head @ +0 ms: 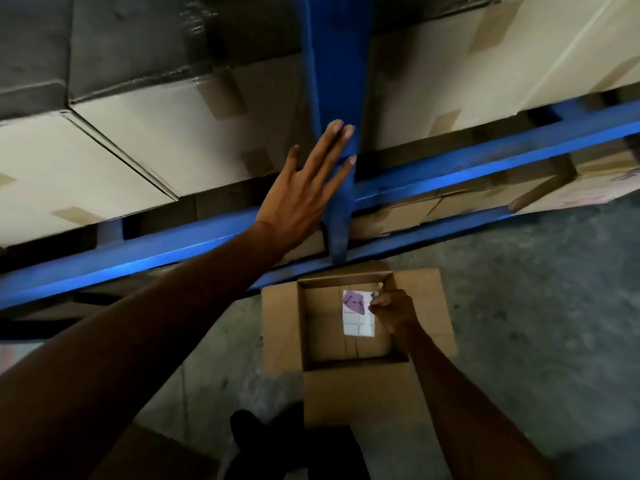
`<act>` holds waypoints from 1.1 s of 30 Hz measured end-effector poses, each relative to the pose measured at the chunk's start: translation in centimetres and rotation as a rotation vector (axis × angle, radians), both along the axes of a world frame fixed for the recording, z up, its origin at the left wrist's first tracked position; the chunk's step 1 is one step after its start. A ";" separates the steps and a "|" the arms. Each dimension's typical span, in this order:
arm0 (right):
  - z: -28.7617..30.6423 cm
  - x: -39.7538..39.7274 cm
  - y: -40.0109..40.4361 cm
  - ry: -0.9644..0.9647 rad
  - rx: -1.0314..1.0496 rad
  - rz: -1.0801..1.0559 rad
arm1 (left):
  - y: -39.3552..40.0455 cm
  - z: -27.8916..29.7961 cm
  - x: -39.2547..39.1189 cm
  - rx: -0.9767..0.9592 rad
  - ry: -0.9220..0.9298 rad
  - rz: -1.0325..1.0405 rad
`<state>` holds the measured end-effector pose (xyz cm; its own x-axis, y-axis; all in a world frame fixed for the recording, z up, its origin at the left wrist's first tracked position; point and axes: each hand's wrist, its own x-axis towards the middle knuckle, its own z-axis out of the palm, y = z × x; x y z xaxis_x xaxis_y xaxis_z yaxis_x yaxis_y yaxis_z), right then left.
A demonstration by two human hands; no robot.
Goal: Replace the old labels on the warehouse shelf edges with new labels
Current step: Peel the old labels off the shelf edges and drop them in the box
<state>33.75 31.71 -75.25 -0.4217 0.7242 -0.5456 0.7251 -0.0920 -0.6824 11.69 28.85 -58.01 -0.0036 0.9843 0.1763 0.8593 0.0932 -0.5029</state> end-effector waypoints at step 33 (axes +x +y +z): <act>55.7 -0.2 9.1 0.181 1.406 -0.123 | 2.8 40.3 5.1 0.561 0.038 -0.337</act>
<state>33.51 40.81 -19.52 -0.3030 0.6459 0.7007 0.6568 0.6743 -0.3376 16.83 31.62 -17.69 0.3049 0.6893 0.6572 0.8701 0.0789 -0.4865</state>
